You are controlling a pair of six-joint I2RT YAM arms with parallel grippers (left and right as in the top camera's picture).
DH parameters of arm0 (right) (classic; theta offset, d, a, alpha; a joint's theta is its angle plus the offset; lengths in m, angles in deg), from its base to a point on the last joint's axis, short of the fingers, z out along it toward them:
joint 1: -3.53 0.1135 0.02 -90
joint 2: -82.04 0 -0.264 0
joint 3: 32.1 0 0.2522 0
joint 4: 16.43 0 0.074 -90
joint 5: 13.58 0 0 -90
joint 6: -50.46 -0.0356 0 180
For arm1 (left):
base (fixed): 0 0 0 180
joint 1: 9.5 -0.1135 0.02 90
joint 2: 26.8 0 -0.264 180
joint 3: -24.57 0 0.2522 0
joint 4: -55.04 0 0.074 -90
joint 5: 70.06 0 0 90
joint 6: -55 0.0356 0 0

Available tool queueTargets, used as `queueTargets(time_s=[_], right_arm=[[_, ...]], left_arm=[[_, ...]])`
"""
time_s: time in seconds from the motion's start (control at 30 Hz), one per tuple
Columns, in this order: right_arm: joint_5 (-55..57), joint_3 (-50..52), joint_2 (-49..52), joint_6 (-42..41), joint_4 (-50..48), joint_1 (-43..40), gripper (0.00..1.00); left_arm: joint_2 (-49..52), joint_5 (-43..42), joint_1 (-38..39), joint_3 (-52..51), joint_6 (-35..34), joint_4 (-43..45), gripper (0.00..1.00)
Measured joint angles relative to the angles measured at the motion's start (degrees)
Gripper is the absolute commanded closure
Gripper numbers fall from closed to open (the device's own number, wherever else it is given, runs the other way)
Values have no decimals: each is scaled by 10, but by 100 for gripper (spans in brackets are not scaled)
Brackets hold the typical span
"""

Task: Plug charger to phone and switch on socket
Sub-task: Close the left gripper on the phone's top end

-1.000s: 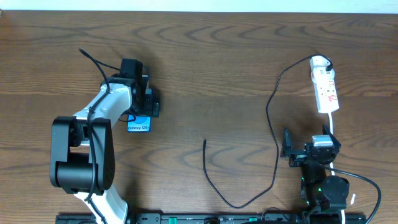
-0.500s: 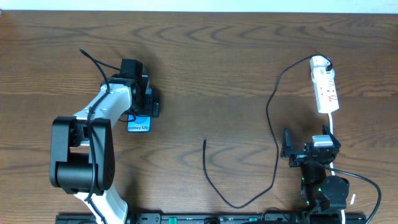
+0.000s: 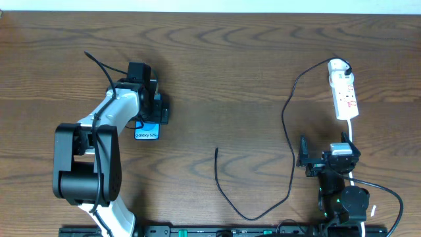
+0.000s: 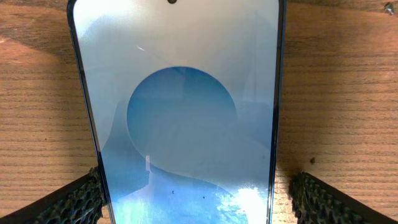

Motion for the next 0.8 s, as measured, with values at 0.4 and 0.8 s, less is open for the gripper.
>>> queueTargets(time_s=[0.4, 0.8], right_arm=[[0, 0, 0, 0, 0, 0, 1], [0, 0, 0, 0, 0, 0, 1]], left_arm=[[0, 0, 0, 0, 1, 1, 2], [0, 0, 0, 0, 1, 1, 2]])
